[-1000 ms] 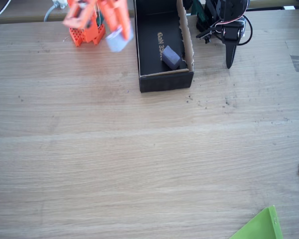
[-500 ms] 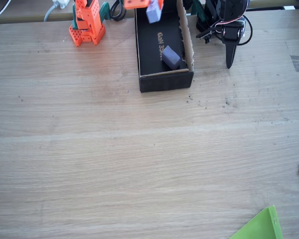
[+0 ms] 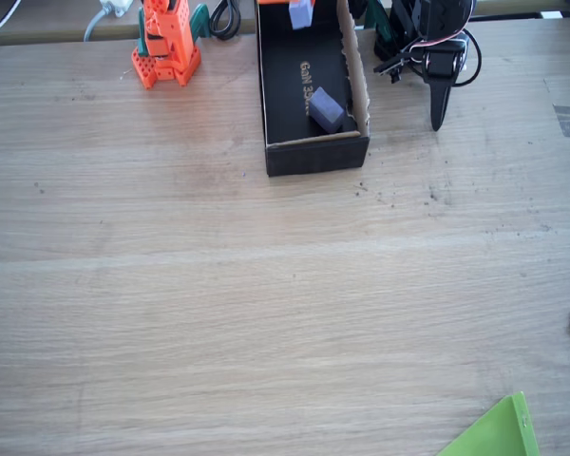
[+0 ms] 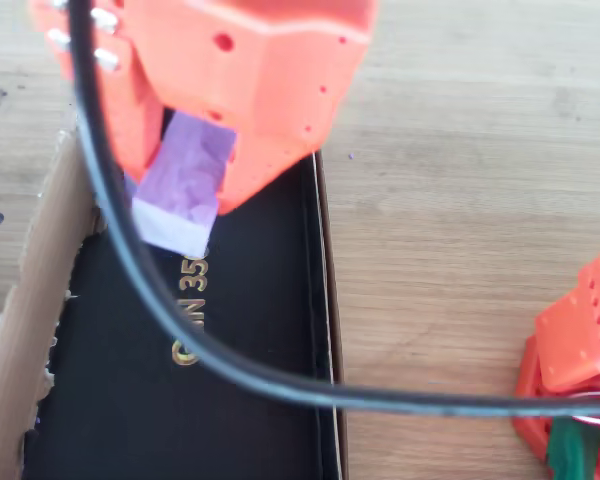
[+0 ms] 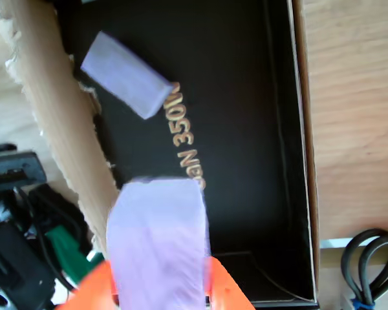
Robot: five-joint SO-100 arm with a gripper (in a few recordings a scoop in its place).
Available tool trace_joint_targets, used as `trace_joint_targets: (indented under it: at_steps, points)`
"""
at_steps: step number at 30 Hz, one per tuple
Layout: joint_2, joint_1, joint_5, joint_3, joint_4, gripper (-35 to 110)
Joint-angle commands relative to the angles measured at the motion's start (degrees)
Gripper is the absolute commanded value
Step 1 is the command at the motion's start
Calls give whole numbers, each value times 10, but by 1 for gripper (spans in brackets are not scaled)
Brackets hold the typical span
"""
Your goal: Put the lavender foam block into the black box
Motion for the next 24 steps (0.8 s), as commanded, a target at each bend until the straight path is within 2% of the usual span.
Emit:
trace_joint_targets:
  at_steps: [1,12,18,20,23,24]
  points:
    - [16,1,-25,-16,7,21]
    - [41,5,-27,-8,6,23]
    - [108,29,-57,72,-33,21]
    - [139,43,-67,101,-52,18]
    - [178,109,-69,119,-73,1]
    - [198,142,-69,134,-83,0]
